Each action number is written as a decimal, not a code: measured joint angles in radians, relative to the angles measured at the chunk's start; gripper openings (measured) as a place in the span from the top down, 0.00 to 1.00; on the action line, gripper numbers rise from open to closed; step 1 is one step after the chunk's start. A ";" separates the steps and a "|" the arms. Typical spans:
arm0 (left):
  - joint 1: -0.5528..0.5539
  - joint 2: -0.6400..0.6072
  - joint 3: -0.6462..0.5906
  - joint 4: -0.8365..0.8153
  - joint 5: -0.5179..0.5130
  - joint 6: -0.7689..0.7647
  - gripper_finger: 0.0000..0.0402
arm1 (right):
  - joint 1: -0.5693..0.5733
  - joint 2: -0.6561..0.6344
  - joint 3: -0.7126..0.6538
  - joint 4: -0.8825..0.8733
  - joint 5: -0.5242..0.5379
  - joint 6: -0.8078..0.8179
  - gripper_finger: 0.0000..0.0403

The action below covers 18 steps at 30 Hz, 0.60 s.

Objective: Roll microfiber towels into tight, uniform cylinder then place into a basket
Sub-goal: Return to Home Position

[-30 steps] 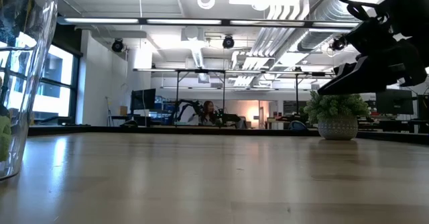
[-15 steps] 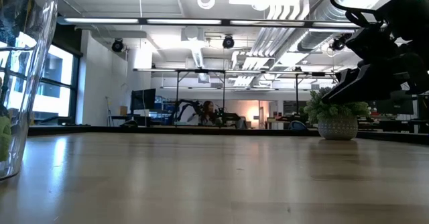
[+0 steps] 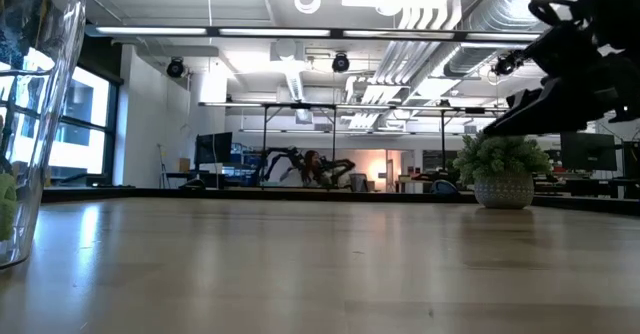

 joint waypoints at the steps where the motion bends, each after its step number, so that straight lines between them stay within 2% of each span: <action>1: 0.010 -0.017 0.000 0.000 -0.003 0.009 0.61 | 0.000 -0.030 0.000 -0.015 0.000 0.000 0.69; 10: 0.057 -0.142 -0.004 0.000 -0.108 0.047 0.63 | -0.034 -0.234 0.000 -0.052 0.000 0.000 0.69; 18: 0.084 -0.266 -0.051 0.000 -0.113 0.062 0.66 | -0.097 -0.381 0.000 -0.057 -0.001 0.000 0.69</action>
